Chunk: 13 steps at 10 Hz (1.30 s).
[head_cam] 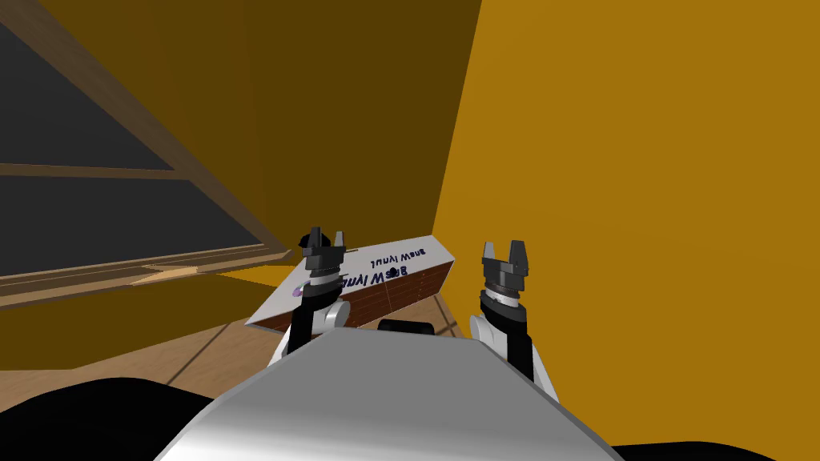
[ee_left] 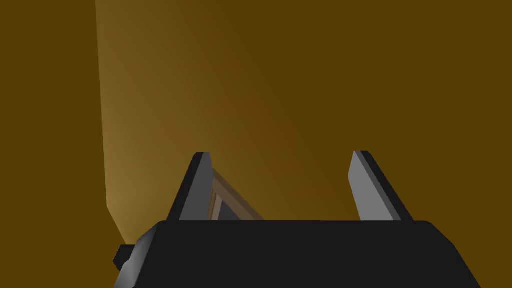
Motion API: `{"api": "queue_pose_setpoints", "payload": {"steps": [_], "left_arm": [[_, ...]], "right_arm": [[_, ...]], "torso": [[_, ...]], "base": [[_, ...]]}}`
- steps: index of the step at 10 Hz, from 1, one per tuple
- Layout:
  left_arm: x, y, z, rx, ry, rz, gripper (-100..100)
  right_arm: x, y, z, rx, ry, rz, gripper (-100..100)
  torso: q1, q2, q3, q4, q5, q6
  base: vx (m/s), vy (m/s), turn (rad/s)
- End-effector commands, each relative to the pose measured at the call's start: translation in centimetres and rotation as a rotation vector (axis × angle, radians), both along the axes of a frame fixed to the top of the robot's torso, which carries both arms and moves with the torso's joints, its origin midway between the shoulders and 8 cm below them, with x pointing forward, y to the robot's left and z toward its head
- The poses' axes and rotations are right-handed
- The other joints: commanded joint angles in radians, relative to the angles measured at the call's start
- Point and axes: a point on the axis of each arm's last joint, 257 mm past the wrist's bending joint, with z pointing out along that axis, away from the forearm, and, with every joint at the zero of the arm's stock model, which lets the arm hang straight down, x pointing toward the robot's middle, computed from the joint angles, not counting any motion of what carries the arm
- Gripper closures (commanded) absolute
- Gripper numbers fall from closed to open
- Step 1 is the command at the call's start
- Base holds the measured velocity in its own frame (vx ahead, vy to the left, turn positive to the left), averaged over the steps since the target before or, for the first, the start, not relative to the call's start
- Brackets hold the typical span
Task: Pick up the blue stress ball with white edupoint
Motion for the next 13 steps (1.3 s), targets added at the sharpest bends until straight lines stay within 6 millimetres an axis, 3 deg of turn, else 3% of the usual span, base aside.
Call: {"api": "queue_pose_setpoints", "payload": {"steps": [1, 6, 13], "left_arm": [[0.4, -0.1, -0.5, 0.021, 0.019, -0.014, -100], [3.0, 1.1, -4.4, 0.044, 0.132, -0.044, -100], [6.8, 5.9, -13.2, -0.069, 0.346, -0.032, -100]], "right_arm": [[0.0, 0.0, 0.0, 0.000, 0.000, 0.000, 0], [0.0, 0.0, 0.0, 0.000, 0.000, 0.000, 0], [0.0, 0.0, 0.0, 0.000, 0.000, 0.000, 0]], "torso": [[0.000, 0.000, 0.000, 0.000, 0.000, 0.000], [-0.003, 0.004, 0.002, 0.001, -0.001, 0.000], [-0.005, 0.004, 0.003, 0.001, -0.001, 0.000]], "base": [[-0.018, -0.009, 0.013], [-0.054, -0.046, 0.028], [-0.078, -0.077, 0.044]]}}
